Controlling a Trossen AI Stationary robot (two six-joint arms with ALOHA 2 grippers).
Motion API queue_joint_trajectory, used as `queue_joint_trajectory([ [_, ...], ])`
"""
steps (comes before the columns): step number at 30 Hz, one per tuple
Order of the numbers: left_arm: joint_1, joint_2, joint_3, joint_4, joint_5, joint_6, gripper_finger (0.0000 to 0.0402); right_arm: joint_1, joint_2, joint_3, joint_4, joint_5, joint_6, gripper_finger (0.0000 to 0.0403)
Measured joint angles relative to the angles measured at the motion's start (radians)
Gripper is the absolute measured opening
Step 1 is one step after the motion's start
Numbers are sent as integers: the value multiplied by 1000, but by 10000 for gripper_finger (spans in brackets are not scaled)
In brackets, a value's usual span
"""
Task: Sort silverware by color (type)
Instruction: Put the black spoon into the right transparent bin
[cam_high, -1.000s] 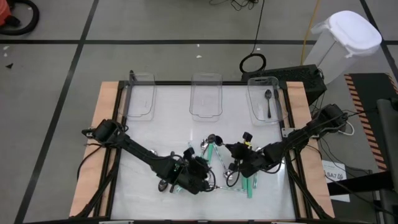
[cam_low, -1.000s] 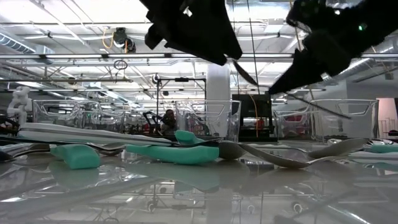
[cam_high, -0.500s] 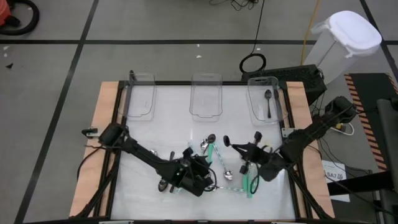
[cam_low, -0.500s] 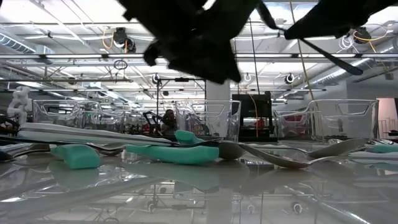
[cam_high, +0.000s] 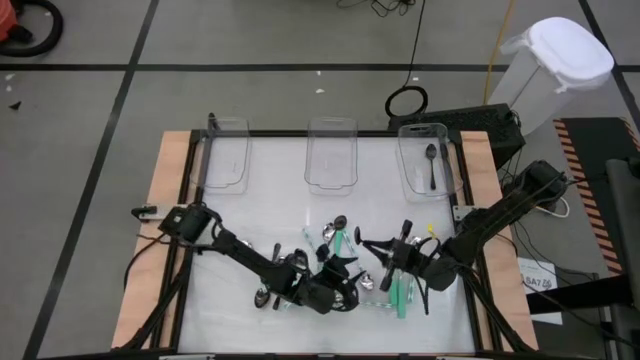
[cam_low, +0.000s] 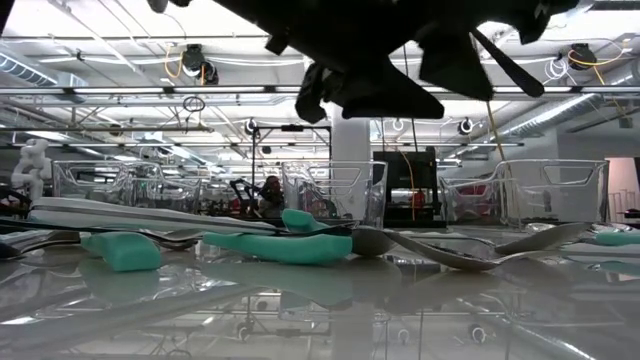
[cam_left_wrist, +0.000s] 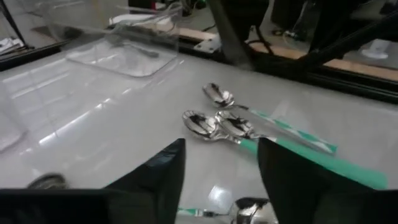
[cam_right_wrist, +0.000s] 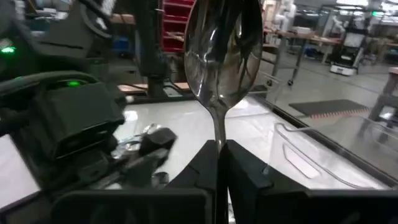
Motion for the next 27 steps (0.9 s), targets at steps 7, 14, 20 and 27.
queue_joint_trajectory([
  [7,0,13,1,105,-32,26,283,0,55,0,154,-2,-102,13],
  [14,31,13,2,158,-29,-11,289,0,105,0,307,-38,-188,13],
  [20,32,12,2,196,47,69,289,-3,111,0,325,-54,-206,13],
  [27,34,12,2,242,105,141,289,-3,111,0,332,-52,-239,13],
])
